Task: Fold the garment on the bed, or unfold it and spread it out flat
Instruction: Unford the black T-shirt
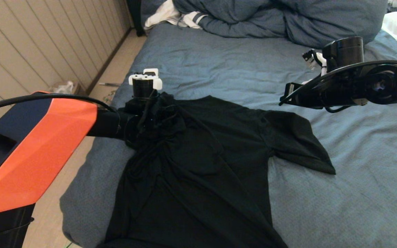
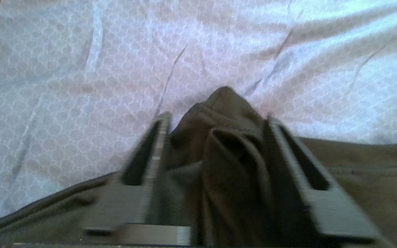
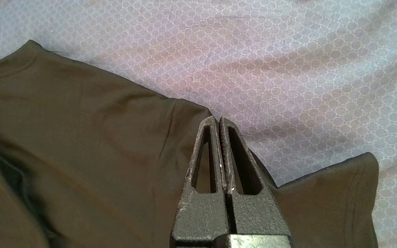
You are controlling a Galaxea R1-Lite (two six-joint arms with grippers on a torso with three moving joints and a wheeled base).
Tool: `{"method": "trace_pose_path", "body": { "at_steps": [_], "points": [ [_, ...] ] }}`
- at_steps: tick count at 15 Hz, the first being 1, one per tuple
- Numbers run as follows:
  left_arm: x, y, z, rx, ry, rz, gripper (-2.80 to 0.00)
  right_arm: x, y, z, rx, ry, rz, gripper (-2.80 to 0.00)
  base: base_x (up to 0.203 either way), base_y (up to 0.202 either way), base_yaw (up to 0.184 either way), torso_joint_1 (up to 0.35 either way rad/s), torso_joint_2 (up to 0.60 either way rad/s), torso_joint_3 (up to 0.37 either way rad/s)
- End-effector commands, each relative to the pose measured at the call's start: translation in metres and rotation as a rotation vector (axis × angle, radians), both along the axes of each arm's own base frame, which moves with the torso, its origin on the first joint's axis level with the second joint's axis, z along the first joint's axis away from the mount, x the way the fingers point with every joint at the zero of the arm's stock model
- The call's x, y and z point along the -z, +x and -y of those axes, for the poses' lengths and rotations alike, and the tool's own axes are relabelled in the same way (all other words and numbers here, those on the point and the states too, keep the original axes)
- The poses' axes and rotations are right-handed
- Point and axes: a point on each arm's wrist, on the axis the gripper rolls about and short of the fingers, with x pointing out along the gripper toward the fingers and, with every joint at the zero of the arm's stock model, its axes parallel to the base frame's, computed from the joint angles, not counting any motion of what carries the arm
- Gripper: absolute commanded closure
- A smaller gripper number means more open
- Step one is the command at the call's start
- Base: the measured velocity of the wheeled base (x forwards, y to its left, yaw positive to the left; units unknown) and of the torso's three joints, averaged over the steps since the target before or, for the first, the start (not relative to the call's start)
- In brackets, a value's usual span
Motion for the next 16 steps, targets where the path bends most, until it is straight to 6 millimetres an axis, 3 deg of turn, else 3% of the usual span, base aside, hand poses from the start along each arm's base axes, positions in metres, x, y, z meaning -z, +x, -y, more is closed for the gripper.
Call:
{"method": "trace_pose_path", "body": {
  "at_steps": [1,7,11,14,16],
  "points": [
    [-0.003,-0.002,0.0,0.0,-0.004,0.007,0.0,0.001,0.0,0.0,0.001,0.001,-0.002,0.0,0.0,0.0,0.0,0.0,0.0,0.0],
    [-0.021,-0.012,-0.004,0.002,-0.015,0.032,0.0,0.002,0.002,0.0,0.0,0.0,-0.007,0.0,0.0,0.0,0.0,0.0,0.0,0.0],
    [-0.014,-0.013,-0.001,0.009,-0.004,0.014,0.0,0.006,0.003,-0.002,-0.006,0.0,-0.016,0.0,0.0,0.0,0.0,0.0,0.0,0.0],
    [-0.002,-0.012,0.006,0.024,0.009,-0.01,0.0,0.024,0.01,-0.029,-0.108,0.018,-0.074,0.0,0.0,0.0,0.0,0.0,0.0,0.0],
    [0.0,-0.012,0.007,0.027,0.021,-0.013,0.0,0.034,0.015,-0.034,-0.12,0.02,-0.1,0.0,0.0,0.0,0.0,0.0,0.0,0.0]
  ]
}}
